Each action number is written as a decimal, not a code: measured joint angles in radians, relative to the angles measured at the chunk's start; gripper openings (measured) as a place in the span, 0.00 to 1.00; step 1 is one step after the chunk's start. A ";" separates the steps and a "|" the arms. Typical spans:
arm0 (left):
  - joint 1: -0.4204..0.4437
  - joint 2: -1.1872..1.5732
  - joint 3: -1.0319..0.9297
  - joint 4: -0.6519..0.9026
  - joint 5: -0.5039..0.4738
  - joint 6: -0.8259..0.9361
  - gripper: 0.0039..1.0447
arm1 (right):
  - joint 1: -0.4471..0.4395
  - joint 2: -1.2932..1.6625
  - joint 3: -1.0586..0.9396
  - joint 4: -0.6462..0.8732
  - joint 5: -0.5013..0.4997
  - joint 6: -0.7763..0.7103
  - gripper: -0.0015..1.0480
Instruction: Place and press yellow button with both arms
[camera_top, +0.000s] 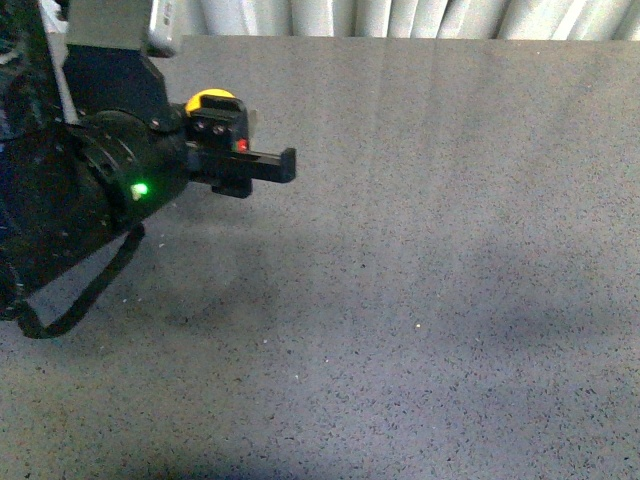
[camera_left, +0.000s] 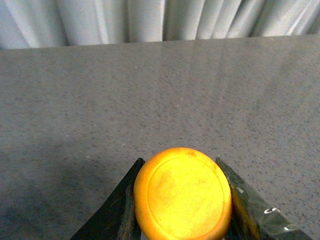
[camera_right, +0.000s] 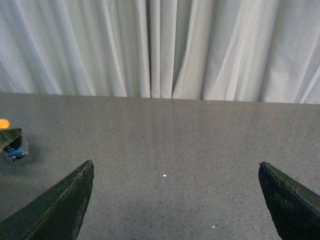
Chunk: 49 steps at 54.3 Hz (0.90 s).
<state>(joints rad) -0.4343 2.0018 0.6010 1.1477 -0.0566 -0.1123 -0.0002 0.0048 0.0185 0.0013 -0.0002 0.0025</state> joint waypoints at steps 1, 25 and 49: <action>-0.008 0.010 0.006 0.002 -0.001 -0.003 0.31 | 0.000 0.000 0.000 0.000 0.000 0.000 0.91; -0.085 0.176 0.109 0.004 0.003 -0.017 0.31 | 0.000 0.000 0.000 0.000 0.000 0.000 0.91; -0.103 0.238 0.137 0.024 -0.011 -0.027 0.36 | 0.000 0.000 0.000 0.000 0.000 0.000 0.91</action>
<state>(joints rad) -0.5369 2.2395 0.7383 1.1721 -0.0677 -0.1398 -0.0002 0.0048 0.0185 0.0013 -0.0002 0.0025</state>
